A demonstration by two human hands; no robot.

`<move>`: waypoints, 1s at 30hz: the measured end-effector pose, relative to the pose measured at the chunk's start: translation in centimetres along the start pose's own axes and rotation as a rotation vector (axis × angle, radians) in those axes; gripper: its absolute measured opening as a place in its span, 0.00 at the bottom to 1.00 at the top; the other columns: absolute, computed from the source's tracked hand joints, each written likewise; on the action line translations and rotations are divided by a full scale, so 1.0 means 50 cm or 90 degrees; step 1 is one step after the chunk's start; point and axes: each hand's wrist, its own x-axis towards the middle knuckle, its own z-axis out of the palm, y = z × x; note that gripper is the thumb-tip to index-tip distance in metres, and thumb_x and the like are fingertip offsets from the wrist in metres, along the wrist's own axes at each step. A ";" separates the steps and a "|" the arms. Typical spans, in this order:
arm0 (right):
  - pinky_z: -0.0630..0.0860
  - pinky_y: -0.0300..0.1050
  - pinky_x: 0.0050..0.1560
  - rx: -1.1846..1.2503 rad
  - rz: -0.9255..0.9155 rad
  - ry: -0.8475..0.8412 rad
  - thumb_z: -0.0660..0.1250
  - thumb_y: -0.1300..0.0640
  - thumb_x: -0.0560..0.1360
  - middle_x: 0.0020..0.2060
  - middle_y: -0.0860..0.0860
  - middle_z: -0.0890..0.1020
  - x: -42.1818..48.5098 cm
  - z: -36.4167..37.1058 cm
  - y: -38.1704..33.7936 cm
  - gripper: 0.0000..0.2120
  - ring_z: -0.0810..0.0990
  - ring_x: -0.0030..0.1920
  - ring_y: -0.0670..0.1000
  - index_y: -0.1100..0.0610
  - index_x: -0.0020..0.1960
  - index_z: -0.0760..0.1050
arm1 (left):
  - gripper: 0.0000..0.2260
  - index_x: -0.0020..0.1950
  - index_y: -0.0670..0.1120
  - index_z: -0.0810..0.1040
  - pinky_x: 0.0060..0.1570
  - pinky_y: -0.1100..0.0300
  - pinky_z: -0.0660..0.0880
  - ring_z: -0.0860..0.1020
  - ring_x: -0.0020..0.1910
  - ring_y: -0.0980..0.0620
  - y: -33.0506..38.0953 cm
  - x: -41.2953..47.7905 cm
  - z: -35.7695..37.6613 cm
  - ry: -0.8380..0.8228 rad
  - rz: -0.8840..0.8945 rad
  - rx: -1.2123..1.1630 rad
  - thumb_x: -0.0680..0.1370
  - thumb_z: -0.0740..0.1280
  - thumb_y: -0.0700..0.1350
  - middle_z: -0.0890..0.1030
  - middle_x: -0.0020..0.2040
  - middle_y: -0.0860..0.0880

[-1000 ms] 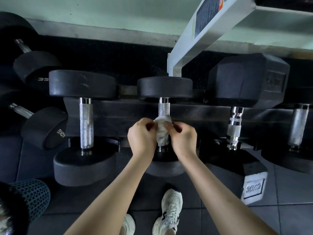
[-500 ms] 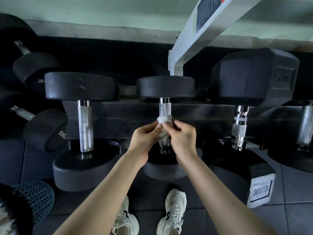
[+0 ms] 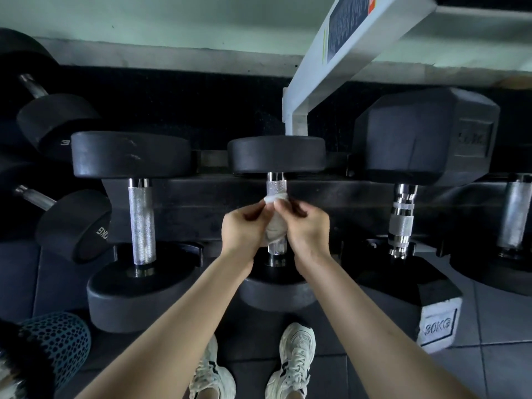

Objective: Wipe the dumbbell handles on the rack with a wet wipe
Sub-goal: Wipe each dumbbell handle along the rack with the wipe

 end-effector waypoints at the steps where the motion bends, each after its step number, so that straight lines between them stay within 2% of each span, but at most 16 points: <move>1: 0.80 0.43 0.46 0.003 0.004 0.014 0.73 0.58 0.71 0.39 0.52 0.85 0.008 0.004 -0.010 0.02 0.84 0.44 0.51 0.57 0.41 0.82 | 0.13 0.58 0.41 0.80 0.38 0.72 0.77 0.79 0.38 0.61 0.007 0.005 0.003 0.005 -0.010 -0.020 0.75 0.70 0.44 0.83 0.45 0.49; 3: 0.81 0.42 0.45 0.007 0.008 0.033 0.74 0.58 0.70 0.38 0.53 0.84 0.027 0.017 -0.037 0.05 0.84 0.43 0.52 0.61 0.42 0.82 | 0.10 0.55 0.41 0.81 0.36 0.69 0.78 0.80 0.37 0.58 0.033 0.016 0.014 0.029 -0.025 -0.067 0.76 0.69 0.43 0.82 0.41 0.49; 5: 0.80 0.36 0.39 0.023 0.003 0.026 0.74 0.58 0.70 0.38 0.52 0.84 0.042 0.027 -0.054 0.05 0.83 0.41 0.50 0.60 0.42 0.81 | 0.09 0.55 0.41 0.81 0.44 0.63 0.79 0.82 0.42 0.53 0.050 0.028 0.024 0.049 -0.021 -0.091 0.76 0.69 0.43 0.83 0.45 0.46; 7: 0.80 0.38 0.44 0.043 -0.005 0.018 0.74 0.56 0.70 0.40 0.51 0.85 0.043 0.026 -0.046 0.08 0.84 0.43 0.49 0.60 0.45 0.82 | 0.11 0.56 0.42 0.81 0.50 0.60 0.79 0.82 0.46 0.53 0.049 0.027 0.025 0.039 -0.003 -0.077 0.76 0.69 0.44 0.83 0.49 0.46; 9: 0.80 0.43 0.49 0.028 -0.004 0.013 0.74 0.54 0.71 0.41 0.51 0.85 0.028 0.017 -0.023 0.10 0.84 0.44 0.49 0.60 0.47 0.82 | 0.11 0.56 0.44 0.81 0.45 0.64 0.79 0.82 0.41 0.59 0.033 0.016 0.015 0.007 0.014 -0.057 0.76 0.69 0.45 0.83 0.45 0.49; 11: 0.80 0.43 0.46 -0.036 -0.009 -0.012 0.72 0.52 0.72 0.40 0.50 0.85 0.005 0.002 0.003 0.09 0.84 0.42 0.48 0.57 0.47 0.82 | 0.11 0.57 0.44 0.80 0.36 0.70 0.77 0.81 0.34 0.64 0.015 0.003 -0.005 -0.038 0.008 -0.035 0.76 0.69 0.44 0.82 0.41 0.53; 12: 0.80 0.41 0.44 -0.057 -0.011 -0.038 0.71 0.52 0.73 0.40 0.50 0.85 -0.007 -0.008 0.013 0.08 0.84 0.42 0.47 0.56 0.47 0.81 | 0.12 0.59 0.45 0.80 0.36 0.71 0.76 0.81 0.36 0.65 0.009 0.000 -0.016 -0.067 0.000 -0.022 0.75 0.70 0.43 0.82 0.42 0.54; 15: 0.77 0.36 0.38 -0.084 -0.008 -0.085 0.70 0.53 0.74 0.39 0.49 0.84 -0.023 -0.029 0.018 0.06 0.83 0.40 0.46 0.55 0.48 0.79 | 0.17 0.62 0.50 0.78 0.49 0.66 0.78 0.81 0.48 0.60 0.002 0.005 -0.040 -0.129 0.017 0.083 0.74 0.72 0.42 0.84 0.51 0.54; 18: 0.80 0.46 0.41 -0.167 -0.018 -0.053 0.73 0.52 0.71 0.37 0.51 0.85 -0.010 -0.032 0.006 0.07 0.84 0.41 0.51 0.56 0.43 0.81 | 0.17 0.62 0.47 0.78 0.51 0.55 0.79 0.82 0.46 0.53 0.008 0.006 -0.034 -0.102 -0.015 0.056 0.74 0.72 0.39 0.84 0.48 0.50; 20: 0.80 0.53 0.44 -0.186 -0.035 -0.024 0.74 0.52 0.70 0.35 0.54 0.85 -0.005 -0.023 0.000 0.10 0.84 0.41 0.56 0.59 0.38 0.82 | 0.16 0.60 0.43 0.79 0.49 0.52 0.80 0.82 0.42 0.50 0.010 0.004 -0.021 -0.061 -0.057 -0.021 0.73 0.72 0.37 0.83 0.43 0.49; 22: 0.80 0.56 0.45 -0.185 -0.046 0.006 0.74 0.53 0.70 0.34 0.55 0.84 0.001 -0.012 -0.005 0.11 0.84 0.41 0.56 0.60 0.37 0.81 | 0.12 0.56 0.42 0.80 0.51 0.53 0.79 0.82 0.43 0.49 0.011 0.006 -0.007 -0.001 -0.075 -0.054 0.73 0.72 0.37 0.82 0.43 0.48; 25: 0.80 0.50 0.46 -0.148 -0.068 0.042 0.74 0.54 0.70 0.35 0.51 0.84 0.029 0.015 -0.034 0.08 0.82 0.37 0.49 0.59 0.37 0.81 | 0.07 0.50 0.44 0.83 0.51 0.53 0.79 0.82 0.46 0.49 0.031 0.023 0.011 0.082 -0.023 -0.027 0.73 0.70 0.38 0.84 0.47 0.46; 27: 0.77 0.44 0.41 -0.119 -0.102 0.052 0.74 0.56 0.71 0.31 0.46 0.81 0.044 0.028 -0.058 0.09 0.77 0.32 0.42 0.55 0.34 0.78 | 0.07 0.49 0.46 0.84 0.52 0.55 0.78 0.82 0.47 0.50 0.051 0.032 0.019 0.113 0.043 0.001 0.73 0.70 0.38 0.84 0.44 0.49; 30: 0.75 0.37 0.35 -0.056 -0.075 0.027 0.69 0.60 0.75 0.30 0.45 0.80 0.022 0.017 -0.034 0.10 0.76 0.29 0.38 0.53 0.34 0.78 | 0.08 0.50 0.49 0.84 0.51 0.58 0.78 0.82 0.46 0.53 0.036 0.018 0.018 0.068 0.074 -0.009 0.73 0.72 0.41 0.83 0.42 0.54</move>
